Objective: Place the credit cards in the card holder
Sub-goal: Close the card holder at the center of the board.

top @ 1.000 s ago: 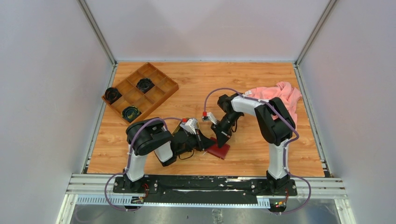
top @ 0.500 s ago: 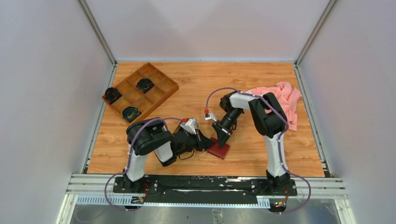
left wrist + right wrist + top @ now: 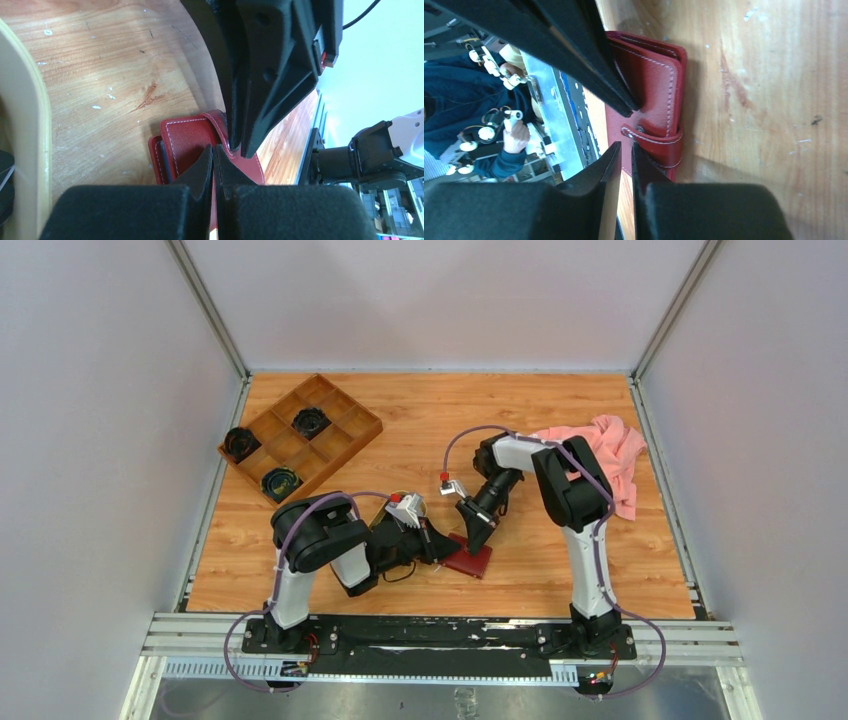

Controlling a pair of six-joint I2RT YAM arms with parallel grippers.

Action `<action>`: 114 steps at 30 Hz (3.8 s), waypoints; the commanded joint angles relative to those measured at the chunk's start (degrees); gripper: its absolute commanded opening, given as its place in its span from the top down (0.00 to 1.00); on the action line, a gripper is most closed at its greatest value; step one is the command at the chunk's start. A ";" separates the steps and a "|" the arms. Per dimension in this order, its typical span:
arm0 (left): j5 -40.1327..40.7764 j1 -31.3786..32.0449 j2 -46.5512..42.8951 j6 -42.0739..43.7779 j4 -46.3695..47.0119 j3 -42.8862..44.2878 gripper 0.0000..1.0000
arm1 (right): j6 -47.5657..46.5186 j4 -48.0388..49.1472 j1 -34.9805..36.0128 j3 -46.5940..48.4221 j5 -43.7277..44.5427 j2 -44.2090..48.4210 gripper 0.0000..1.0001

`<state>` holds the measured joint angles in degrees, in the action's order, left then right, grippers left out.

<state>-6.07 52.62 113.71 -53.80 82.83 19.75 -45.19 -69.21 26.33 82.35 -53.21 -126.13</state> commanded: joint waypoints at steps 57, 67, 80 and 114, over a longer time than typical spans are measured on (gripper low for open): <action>-0.23 -0.68 1.98 0.71 0.99 -0.46 1.00 | -2.43 31.22 10.29 -20.61 20.01 32.96 0.75; -0.18 -0.68 2.04 0.71 1.12 -0.50 1.00 | -1.84 29.50 9.49 -19.56 19.14 32.22 0.89; -0.41 -0.76 2.18 0.71 1.16 -0.41 1.00 | -0.65 28.09 9.12 -18.35 18.63 30.03 1.00; -0.61 -0.94 2.35 0.63 1.70 -0.50 1.00 | 1.86 28.25 11.10 -19.84 18.89 25.51 1.00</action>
<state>-7.25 52.47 114.72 -53.80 84.40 19.81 -43.07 -40.14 36.10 63.37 -35.77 -98.96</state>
